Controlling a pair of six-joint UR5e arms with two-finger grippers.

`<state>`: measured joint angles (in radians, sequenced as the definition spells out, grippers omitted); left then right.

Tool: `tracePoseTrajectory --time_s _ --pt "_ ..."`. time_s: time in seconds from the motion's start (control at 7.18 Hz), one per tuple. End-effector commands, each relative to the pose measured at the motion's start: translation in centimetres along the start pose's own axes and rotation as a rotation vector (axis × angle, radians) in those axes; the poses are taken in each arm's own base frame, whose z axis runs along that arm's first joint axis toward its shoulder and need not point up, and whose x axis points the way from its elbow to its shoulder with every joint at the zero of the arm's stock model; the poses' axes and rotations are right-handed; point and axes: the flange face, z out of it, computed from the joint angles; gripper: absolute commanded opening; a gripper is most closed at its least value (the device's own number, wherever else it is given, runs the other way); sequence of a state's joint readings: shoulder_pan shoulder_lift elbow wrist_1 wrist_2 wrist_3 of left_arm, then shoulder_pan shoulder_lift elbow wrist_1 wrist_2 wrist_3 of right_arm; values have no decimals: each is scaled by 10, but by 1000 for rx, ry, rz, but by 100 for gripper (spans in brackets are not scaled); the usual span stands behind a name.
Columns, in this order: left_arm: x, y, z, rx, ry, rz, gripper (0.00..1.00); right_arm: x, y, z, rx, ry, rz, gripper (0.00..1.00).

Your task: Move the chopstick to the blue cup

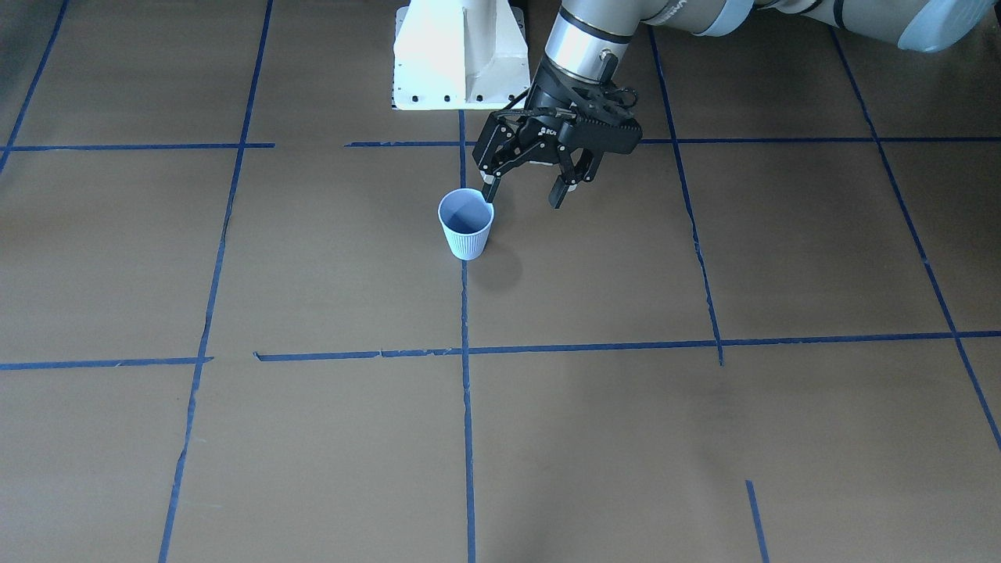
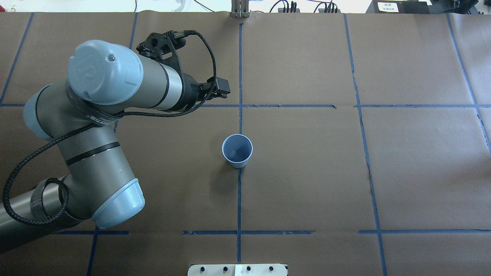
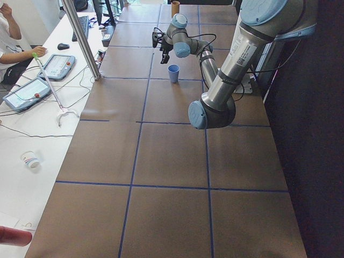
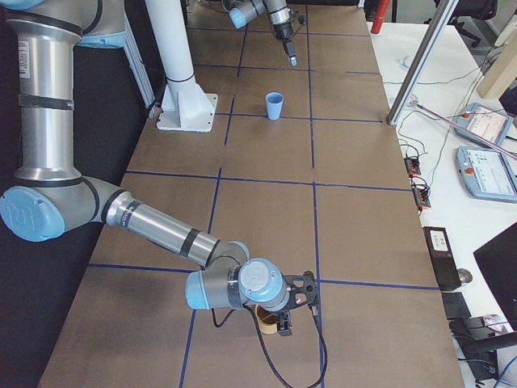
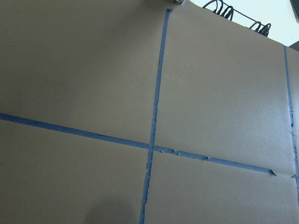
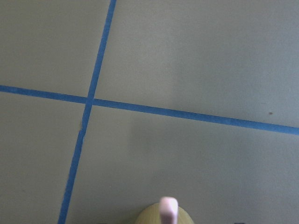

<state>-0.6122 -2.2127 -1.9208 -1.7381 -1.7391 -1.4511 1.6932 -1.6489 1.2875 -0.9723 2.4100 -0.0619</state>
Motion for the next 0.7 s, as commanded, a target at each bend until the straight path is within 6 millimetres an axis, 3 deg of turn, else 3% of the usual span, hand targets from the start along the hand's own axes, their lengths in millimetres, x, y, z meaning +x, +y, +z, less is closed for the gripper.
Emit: tracePoseTrajectory --time_s 0.0,0.14,0.28,0.42,0.56 --pt "0 0 -1 0 2 0 100 -2 -1 0 2 -2 -17 11" --pt "-1 -1 -2 3 2 0 100 -4 0 -1 13 -1 -33 1" --pt "-1 -6 -10 13 10 3 100 -4 3 -3 33 2 -47 0" --pt "-34 -15 -24 10 -7 52 100 -5 0 -5 40 -4 -49 0" --pt "-47 -35 -40 15 -5 68 100 -4 -2 -12 54 -5 -43 0"
